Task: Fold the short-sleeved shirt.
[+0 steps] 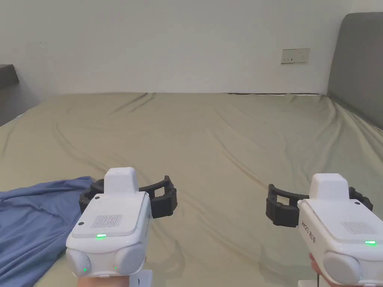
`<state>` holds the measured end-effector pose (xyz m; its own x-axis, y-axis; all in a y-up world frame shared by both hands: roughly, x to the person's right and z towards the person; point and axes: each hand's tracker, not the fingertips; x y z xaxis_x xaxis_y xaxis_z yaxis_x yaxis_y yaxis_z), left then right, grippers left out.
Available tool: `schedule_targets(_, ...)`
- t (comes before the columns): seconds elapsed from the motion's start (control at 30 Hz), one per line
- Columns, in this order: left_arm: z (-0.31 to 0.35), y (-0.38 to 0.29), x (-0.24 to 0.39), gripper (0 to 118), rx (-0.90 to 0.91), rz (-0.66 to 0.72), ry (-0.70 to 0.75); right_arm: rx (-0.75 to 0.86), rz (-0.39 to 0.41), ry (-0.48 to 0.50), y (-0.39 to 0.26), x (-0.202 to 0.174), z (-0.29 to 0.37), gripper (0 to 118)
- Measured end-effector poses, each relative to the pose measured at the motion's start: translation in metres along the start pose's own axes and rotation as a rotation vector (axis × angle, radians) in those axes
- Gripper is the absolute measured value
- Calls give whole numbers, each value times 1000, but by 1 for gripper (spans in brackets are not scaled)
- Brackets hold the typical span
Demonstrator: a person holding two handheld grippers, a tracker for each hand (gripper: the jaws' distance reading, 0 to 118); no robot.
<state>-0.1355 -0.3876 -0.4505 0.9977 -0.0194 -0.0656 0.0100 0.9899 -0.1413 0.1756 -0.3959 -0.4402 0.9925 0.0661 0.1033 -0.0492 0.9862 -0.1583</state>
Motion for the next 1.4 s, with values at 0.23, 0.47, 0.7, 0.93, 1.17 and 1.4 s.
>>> schedule_targets(0.23, 0, 0, 0, 118, -1, 2, 1, -3, -5, -5, 0, 1, -1, 118)
schedule_targets(0.47, 1, 0, 19, 118, 13, -242, 64, 23, 263, -42, 0, -20, 2, 118)
schedule_targets(0.7, 7, -117, 53, 117, 118, -1807, 142, 217, 1952, 32, -131, -95, 18, 118)
schedule_targets(0.93, -5, -85, 51, 117, -94, -1250, -52, 98, 1249, 108, -75, -81, 5, 118)
schedule_targets(1.17, -15, 5, -36, 117, -96, 347, -235, -93, -158, 195, 4, 29, -15, 118)
schedule_targets(1.4, -9, -2, -32, 118, -20, 119, -37, 10, -34, 112, 7, 19, 3, 118)
